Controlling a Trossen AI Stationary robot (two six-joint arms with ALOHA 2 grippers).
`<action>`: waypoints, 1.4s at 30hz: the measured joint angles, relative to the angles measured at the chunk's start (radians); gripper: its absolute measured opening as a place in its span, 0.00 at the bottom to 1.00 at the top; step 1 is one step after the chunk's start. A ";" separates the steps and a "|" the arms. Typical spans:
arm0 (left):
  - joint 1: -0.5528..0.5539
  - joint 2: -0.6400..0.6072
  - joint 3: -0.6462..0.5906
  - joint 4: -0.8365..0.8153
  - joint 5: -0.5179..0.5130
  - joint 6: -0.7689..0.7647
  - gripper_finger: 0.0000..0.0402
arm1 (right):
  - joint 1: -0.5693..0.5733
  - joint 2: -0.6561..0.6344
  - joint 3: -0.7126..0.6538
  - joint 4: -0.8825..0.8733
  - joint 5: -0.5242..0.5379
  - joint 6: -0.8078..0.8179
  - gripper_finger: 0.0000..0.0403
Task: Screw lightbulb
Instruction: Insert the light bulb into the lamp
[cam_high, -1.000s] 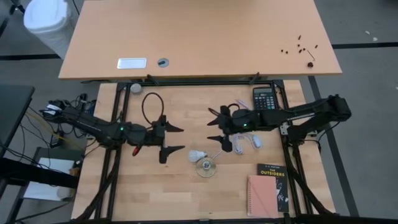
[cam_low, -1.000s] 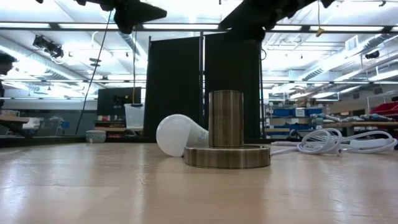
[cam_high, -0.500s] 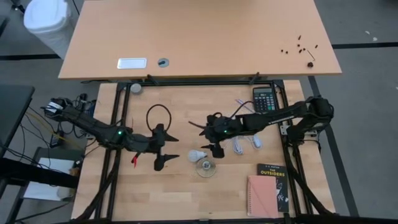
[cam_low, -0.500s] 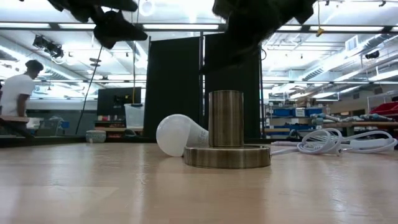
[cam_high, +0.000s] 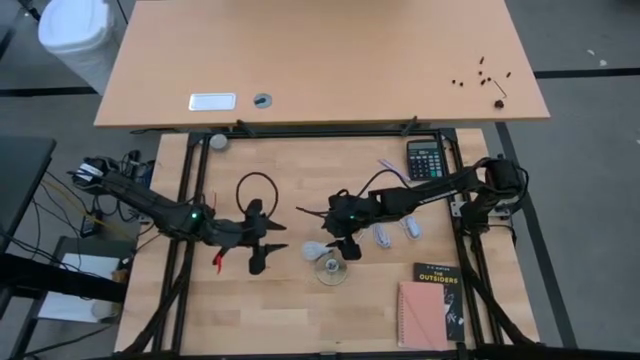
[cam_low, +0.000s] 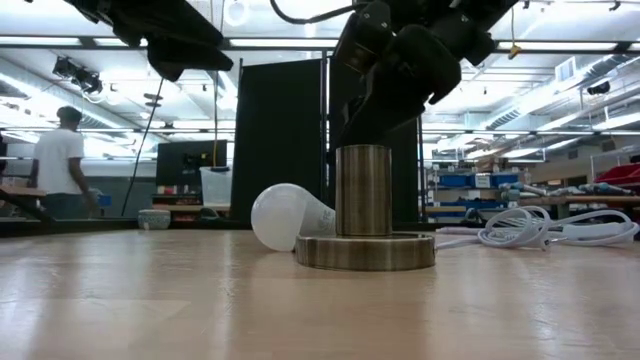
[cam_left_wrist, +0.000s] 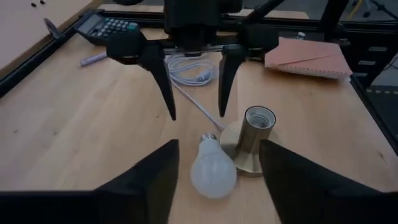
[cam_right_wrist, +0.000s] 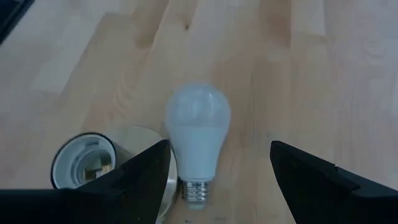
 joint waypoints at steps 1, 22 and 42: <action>0.000 0.010 0.000 -0.006 0.001 -0.011 0.51 | 0.003 0.000 0.000 -0.004 0.007 0.001 0.71; -0.001 0.341 0.000 0.097 0.060 -0.171 0.47 | 0.009 0.023 -0.012 -0.106 0.014 -0.026 0.71; -0.004 0.510 0.000 0.207 -0.010 -0.168 0.73 | 0.019 0.131 -0.012 -0.025 0.014 -0.025 0.71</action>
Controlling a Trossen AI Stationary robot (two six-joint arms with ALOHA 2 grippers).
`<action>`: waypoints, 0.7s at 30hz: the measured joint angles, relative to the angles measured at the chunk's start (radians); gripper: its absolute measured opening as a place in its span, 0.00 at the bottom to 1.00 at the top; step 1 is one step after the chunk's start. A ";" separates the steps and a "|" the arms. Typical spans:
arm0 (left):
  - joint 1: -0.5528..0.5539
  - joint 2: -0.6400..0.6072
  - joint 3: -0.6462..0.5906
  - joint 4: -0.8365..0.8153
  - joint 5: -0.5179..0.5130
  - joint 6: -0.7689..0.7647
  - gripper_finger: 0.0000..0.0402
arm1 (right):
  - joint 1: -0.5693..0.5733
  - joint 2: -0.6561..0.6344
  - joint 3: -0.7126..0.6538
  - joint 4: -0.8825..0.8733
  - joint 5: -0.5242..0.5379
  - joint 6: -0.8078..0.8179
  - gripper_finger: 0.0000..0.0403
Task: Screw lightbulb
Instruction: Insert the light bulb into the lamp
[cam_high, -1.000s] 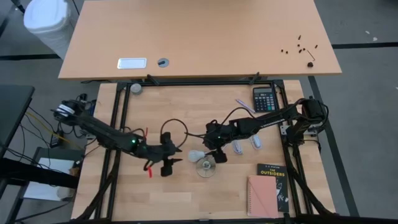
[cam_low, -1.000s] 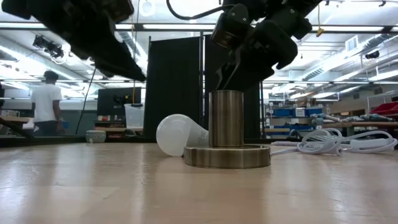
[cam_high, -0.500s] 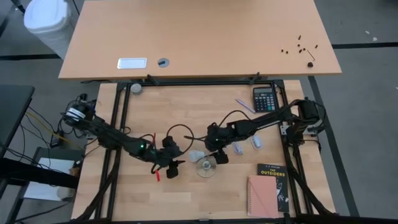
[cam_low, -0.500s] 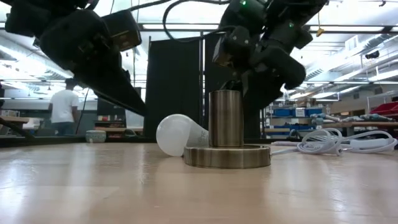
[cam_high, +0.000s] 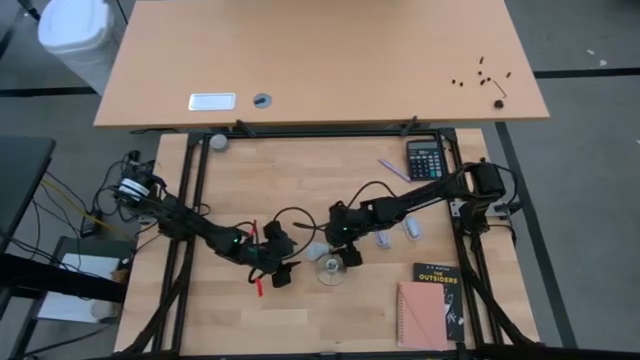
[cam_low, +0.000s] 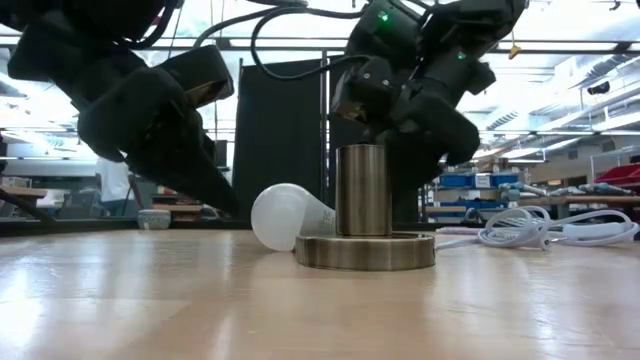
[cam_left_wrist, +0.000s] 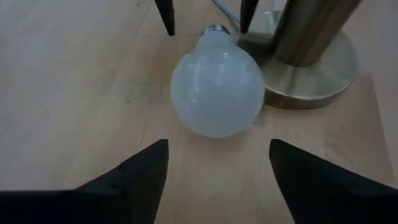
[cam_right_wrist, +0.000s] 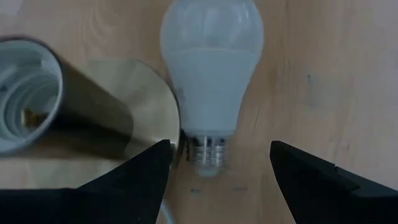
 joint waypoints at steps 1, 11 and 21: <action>0.001 0.000 0.000 0.002 -0.009 0.002 0.74 | -0.002 0.000 0.000 0.013 0.001 0.000 0.71; 0.035 0.000 0.000 0.000 -0.061 0.004 0.75 | -0.014 -0.002 0.000 0.052 0.149 0.014 0.71; 0.053 -0.001 0.000 -0.014 -0.063 0.002 0.75 | -0.014 -0.009 0.001 0.037 0.178 0.035 0.71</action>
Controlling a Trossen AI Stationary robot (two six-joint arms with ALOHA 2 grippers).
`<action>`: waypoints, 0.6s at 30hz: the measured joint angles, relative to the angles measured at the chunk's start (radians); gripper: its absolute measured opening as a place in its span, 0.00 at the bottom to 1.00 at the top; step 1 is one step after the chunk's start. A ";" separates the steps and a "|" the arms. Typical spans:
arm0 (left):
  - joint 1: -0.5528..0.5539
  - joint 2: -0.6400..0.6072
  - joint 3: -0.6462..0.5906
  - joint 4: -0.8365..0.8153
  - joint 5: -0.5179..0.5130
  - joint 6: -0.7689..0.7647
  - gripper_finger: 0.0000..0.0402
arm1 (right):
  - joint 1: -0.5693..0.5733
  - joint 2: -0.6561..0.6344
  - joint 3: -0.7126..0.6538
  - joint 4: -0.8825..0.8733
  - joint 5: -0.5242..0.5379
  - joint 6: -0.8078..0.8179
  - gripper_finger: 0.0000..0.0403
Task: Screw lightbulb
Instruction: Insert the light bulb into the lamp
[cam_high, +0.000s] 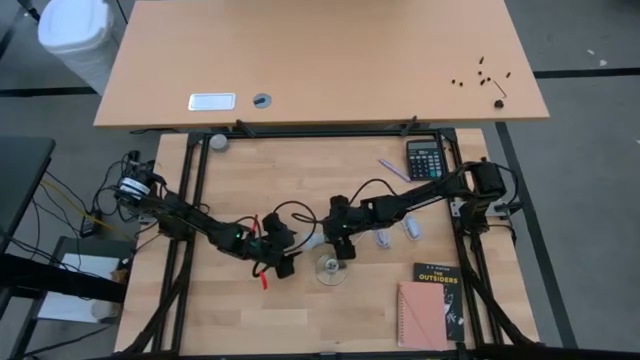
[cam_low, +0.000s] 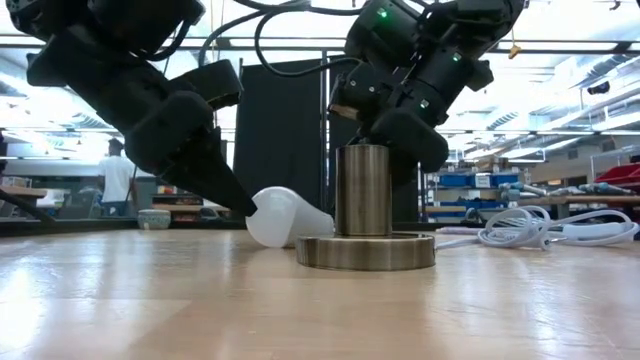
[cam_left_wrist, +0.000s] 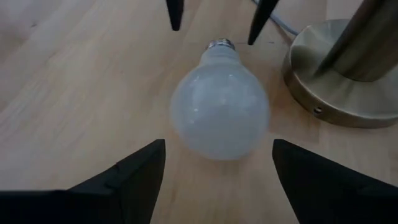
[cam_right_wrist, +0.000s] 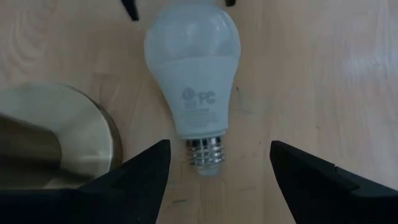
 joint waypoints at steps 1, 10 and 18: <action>0.000 0.000 0.000 0.005 0.001 -0.002 0.75 | 0.000 0.000 0.000 -0.001 0.002 0.004 0.71; 0.009 0.000 0.000 0.017 0.008 -0.026 0.75 | -0.002 0.000 0.000 0.016 -0.018 0.012 0.71; 0.045 0.024 0.000 0.111 0.058 0.055 0.78 | -0.006 0.005 0.000 0.051 -0.021 0.009 0.70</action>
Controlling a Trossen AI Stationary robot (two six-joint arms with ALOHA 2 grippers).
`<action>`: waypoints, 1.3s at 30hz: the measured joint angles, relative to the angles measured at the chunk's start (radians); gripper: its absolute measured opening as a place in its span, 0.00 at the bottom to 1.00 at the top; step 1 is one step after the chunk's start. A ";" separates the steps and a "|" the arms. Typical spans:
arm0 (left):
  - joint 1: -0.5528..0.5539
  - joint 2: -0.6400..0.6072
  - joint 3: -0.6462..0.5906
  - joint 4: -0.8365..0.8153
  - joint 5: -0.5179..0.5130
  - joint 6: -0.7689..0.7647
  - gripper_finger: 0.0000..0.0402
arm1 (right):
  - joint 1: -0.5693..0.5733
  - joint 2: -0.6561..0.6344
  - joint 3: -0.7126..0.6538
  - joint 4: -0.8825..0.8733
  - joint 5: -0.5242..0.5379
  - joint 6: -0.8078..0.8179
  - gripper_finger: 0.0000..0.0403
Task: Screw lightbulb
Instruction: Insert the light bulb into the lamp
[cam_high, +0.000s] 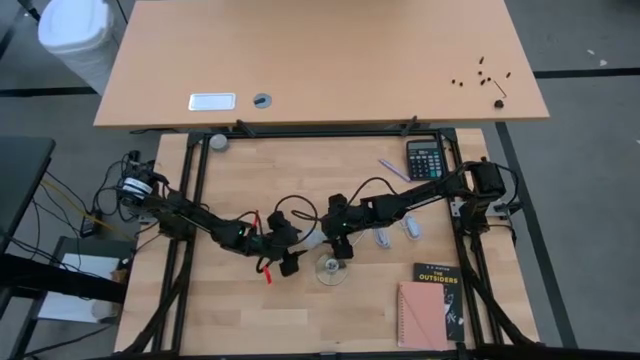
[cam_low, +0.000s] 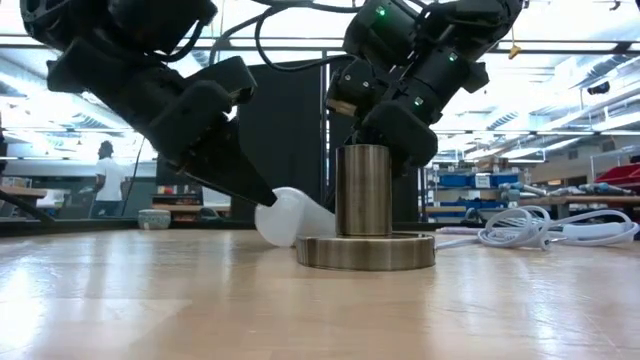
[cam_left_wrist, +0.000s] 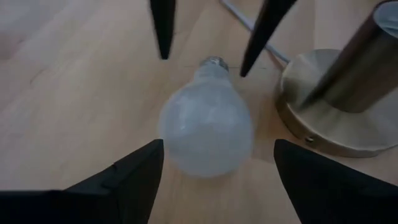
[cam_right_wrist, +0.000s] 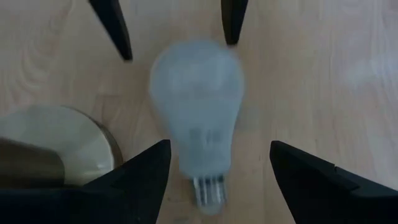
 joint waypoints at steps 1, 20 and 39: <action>0.001 0.005 0.000 0.003 0.002 0.007 0.78 | -0.001 0.000 0.000 0.000 0.000 0.000 0.70; 0.064 0.060 0.000 0.092 -0.038 0.161 0.78 | -0.034 0.002 0.000 0.042 0.006 0.013 0.67; 0.144 0.064 -0.115 0.335 0.084 0.387 0.78 | -0.031 0.001 0.000 0.047 -0.027 0.097 0.67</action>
